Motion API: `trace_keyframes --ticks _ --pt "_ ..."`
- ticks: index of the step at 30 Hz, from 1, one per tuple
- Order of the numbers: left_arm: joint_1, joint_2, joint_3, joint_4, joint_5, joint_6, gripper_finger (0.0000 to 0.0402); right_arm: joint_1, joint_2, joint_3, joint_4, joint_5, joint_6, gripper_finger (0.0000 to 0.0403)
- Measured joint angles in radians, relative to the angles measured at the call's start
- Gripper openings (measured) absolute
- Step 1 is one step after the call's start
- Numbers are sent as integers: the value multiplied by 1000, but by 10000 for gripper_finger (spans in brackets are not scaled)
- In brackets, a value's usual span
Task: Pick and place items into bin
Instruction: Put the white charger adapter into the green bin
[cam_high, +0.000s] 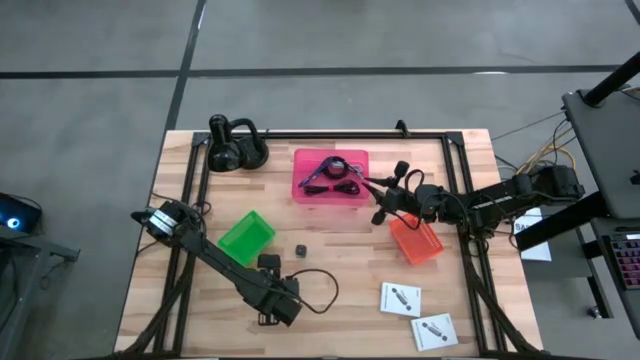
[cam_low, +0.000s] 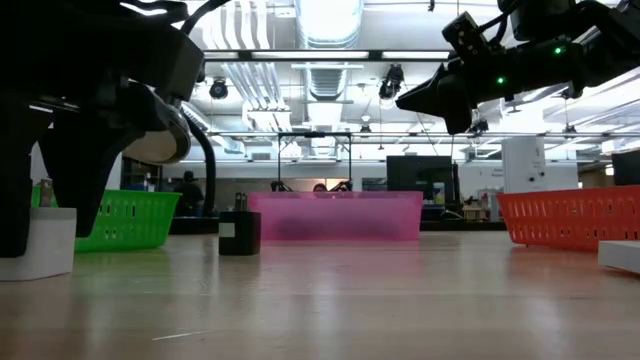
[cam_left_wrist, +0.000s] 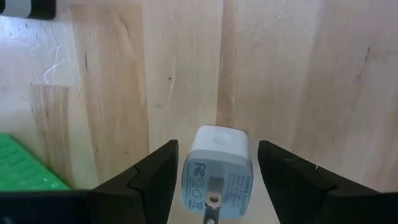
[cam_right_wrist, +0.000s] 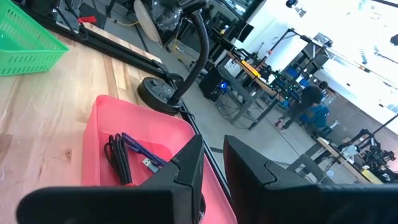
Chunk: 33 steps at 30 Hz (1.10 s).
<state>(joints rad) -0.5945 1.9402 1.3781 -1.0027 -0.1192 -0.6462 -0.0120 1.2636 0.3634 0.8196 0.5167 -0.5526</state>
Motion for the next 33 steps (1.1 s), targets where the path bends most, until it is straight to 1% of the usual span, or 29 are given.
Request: trace_keyframes --ticks 10,20,23,28,33 --pt "0 2 -31 1 13 1 205 0 0 0 0 0 0 52" --pt "1 2 -54 47 16 0 203 0 0 0 0 0 0 52" --pt "1 2 -54 52 17 -1 186 0 0 0 0 0 0 52" --pt "1 2 -50 58 21 -1 137 0 0 0 0 0 -1 52" --pt "1 2 -50 56 34 -1 134 0 0 0 0 0 -1 52"
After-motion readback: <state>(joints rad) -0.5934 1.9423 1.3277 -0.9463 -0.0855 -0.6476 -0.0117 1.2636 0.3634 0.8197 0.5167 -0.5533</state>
